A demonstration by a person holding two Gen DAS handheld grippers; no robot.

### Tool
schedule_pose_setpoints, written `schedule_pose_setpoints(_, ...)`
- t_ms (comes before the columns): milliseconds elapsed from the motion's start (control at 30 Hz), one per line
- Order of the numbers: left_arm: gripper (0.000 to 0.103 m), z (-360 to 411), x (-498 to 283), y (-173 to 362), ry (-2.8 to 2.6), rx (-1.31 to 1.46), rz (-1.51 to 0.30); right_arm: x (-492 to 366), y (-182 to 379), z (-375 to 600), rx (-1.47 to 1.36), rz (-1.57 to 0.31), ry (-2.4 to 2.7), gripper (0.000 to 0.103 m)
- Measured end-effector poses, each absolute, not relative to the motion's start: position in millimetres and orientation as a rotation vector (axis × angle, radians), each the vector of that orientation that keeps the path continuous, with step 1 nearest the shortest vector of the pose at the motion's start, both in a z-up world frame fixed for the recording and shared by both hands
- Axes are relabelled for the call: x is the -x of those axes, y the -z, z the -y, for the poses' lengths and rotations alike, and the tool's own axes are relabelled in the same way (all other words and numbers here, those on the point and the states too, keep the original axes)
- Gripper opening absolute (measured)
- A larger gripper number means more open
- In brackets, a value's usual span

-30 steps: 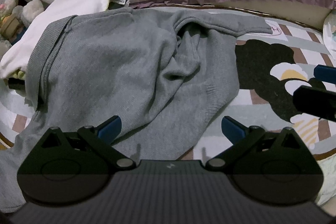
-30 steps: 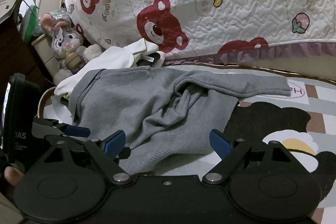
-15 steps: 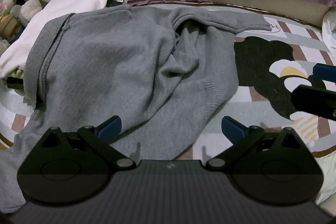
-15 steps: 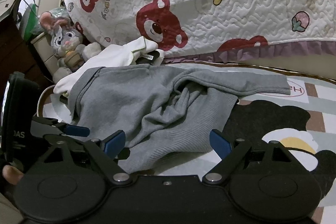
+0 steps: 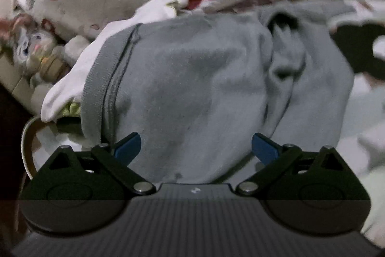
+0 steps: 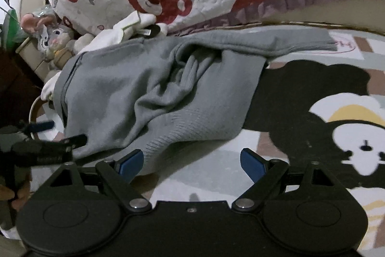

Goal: Fold clothes
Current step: 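Grasp the grey sweater's ribbed hem with the left and right grippers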

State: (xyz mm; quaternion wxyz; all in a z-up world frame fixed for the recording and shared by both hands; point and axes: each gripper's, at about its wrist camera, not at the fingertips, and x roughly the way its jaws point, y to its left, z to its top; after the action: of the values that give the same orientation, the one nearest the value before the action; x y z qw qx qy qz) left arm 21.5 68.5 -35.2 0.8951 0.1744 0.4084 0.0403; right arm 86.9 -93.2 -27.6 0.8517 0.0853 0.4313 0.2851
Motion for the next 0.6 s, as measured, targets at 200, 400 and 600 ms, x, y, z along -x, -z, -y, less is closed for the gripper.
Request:
schedule_pose_setpoints(200, 0.062, -102, -20, 42, -0.090, -0.260, -0.880, -119, 52, 75, -0.355, -1.043, -0.685, 0.091)
schedule_pose_setpoints(400, 0.063, -148, -26, 39, -0.184, -0.198, -0.841, -146, 66, 54, -0.428, -1.115, -0.716, 0.091)
schedule_pose_setpoints(600, 0.079, -179, -41, 58, -0.128, -0.037, -0.873, -152, 84, 50, -0.504, -1.150, -0.697, 0.091)
